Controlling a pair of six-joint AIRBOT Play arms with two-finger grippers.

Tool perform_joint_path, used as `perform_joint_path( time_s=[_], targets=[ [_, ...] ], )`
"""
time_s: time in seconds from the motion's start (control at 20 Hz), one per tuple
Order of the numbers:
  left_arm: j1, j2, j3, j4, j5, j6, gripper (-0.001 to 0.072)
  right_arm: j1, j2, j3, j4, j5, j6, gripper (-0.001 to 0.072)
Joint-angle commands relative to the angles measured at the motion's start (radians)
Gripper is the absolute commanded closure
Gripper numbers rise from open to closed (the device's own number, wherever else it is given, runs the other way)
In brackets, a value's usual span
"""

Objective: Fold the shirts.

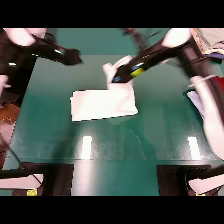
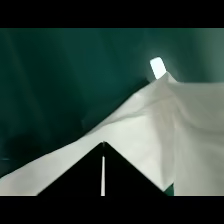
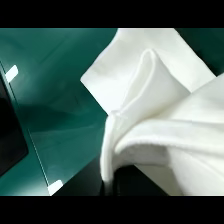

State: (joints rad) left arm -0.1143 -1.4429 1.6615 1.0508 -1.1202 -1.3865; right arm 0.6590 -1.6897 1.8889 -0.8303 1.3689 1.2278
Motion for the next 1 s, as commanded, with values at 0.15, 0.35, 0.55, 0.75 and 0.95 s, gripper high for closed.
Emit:
perform_joint_path(
  time_s=[0.15, 0.35, 0.55, 0.75, 0.95],
  targets=[
    [0.229, 0.19, 0.0, 0.066, -0.087, -0.001, 0.0683, 0.281, -0.282, 0.171, 0.037, -0.232, -0.085, 0.0146],
    [0.237, 0.194, -0.001, 0.064, -0.173, 0.007, 0.0684, 0.22, -0.186, 0.122, -0.088, -0.122, -0.047, 0.0157],
    [0.237, 0.194, -0.009, 0.056, -0.193, 0.007, 0.0684, 0.022, -0.003, -0.169, -0.2, -0.066, 0.006, 0.0157],
    [0.237, 0.194, -0.009, 0.052, -0.194, 0.007, 0.0683, -0.218, 0.108, -0.441, -0.154, -0.134, 0.032, 0.0039],
    [0.236, 0.192, -0.009, 0.04, -0.185, 0.007, 0.0684, -0.372, 0.06, -0.571, 0.032, -0.129, 0.0, 0.0005]
  ],
)
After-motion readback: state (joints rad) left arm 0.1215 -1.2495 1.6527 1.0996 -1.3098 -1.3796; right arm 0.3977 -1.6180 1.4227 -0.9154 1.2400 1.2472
